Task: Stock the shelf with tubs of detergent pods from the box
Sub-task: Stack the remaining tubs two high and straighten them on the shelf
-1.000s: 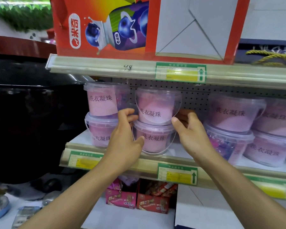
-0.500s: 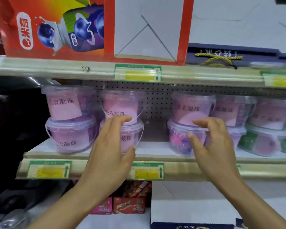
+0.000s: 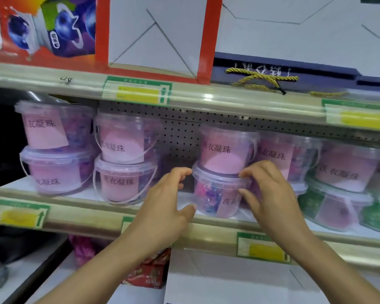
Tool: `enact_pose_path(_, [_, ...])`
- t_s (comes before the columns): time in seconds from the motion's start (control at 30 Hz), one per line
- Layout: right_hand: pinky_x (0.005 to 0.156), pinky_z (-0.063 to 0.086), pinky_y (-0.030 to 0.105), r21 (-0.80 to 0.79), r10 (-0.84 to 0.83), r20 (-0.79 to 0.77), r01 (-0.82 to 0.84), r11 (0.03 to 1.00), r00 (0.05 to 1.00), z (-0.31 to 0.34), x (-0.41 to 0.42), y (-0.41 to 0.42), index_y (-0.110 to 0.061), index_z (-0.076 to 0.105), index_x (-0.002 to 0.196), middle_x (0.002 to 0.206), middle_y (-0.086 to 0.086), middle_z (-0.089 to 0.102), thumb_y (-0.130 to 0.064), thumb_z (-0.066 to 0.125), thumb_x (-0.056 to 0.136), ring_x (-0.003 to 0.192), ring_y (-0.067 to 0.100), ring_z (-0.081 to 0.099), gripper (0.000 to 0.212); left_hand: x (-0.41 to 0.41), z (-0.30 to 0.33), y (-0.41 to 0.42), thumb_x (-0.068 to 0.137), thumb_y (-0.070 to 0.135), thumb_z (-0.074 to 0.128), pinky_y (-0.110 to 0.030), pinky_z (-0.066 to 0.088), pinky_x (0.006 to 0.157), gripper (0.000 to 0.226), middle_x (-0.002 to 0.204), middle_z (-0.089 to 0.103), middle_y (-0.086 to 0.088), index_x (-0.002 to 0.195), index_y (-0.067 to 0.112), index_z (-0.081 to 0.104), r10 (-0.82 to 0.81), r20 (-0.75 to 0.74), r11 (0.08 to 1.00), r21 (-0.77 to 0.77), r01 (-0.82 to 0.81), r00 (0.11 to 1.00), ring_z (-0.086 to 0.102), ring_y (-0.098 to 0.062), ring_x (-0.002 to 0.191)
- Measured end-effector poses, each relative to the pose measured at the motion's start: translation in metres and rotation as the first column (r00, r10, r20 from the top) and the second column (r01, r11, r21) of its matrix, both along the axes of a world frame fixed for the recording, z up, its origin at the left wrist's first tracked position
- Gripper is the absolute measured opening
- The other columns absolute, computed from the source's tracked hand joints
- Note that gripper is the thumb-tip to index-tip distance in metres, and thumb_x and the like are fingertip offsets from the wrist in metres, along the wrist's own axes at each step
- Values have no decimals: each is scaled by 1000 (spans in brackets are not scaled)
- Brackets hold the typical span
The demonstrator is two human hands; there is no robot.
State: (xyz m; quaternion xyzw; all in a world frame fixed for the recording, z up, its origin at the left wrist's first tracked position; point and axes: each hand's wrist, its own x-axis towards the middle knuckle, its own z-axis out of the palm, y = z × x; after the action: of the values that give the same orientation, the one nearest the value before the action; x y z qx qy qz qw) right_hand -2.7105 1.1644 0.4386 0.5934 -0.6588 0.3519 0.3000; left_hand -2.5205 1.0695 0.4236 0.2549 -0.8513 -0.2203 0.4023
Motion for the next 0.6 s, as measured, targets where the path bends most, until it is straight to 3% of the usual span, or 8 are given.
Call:
enact_pose_path(0.13, [68, 44, 32, -35, 68, 1, -68, 997, 998, -1, 9, -5, -11, 61, 90, 92, 2, 53, -8, 80, 69, 84, 23, 52, 29, -14, -1, 0, 80, 26, 70, -21, 37, 96, 68, 136, 42, 16, 134, 39, 30, 5, -14, 999, 54, -4, 1000, 43, -2, 122])
enact_pose_path(0.23, [69, 39, 22, -44, 106, -1, -106, 993, 994, -2, 23, -7, -12, 60, 91, 91, 0, 53, -12, 79, 71, 81, 14, 48, 27, -21, 3, 1, 78, 21, 72, -18, 29, 101, 80, 144, 33, 12, 141, 31, 24, 70, -80, 996, 62, -65, 994, 36, -4, 130])
enact_pose_path(0.33, [75, 37, 8, -154, 163, 202, -133, 979, 966, 4, 35, 1, -21, 53, 100, 97, -7, 48, -15, 73, 78, 81, 1, 45, 31, -25, 14, -4, 78, 11, 68, -23, 27, 105, 87, 150, 27, 11, 145, 30, 15, 25, -166, 982, 190, 8, 986, 29, -4, 135])
enact_pose_path(0.4, [80, 34, 1, -199, 185, 365, -118, 973, 912, 11, 38, 5, -27, 44, 109, 106, -9, 47, -15, 67, 83, 95, -2, 47, 36, -27, 25, -11, 80, 3, 63, -29, 35, 104, 86, 150, 31, 6, 143, 31, 13, -68, -226, 943, 305, 137, 972, 35, -5, 129])
enact_pose_path(0.5, [93, 35, 10, -82, 211, 536, -198, 977, 818, 17, 37, 5, -25, 37, 130, 127, -9, 48, -16, 61, 88, 111, 0, 47, 50, -29, 37, -14, 81, -5, 57, -23, 47, 88, 81, 141, 45, 2, 143, 30, 16, -157, -297, 895, 361, 263, 942, 52, 3, 111])
enact_pose_path(0.6, [106, 36, 28, -50, 240, 622, -267, 962, 746, 20, 38, -1, -24, 32, 138, 136, -10, 46, -20, 59, 89, 124, 5, 44, 56, -27, 32, -6, 76, 6, 61, -17, 46, 82, 72, 124, 52, 9, 132, 33, 26, -118, -346, 933, 283, 223, 931, 50, 10, 105])
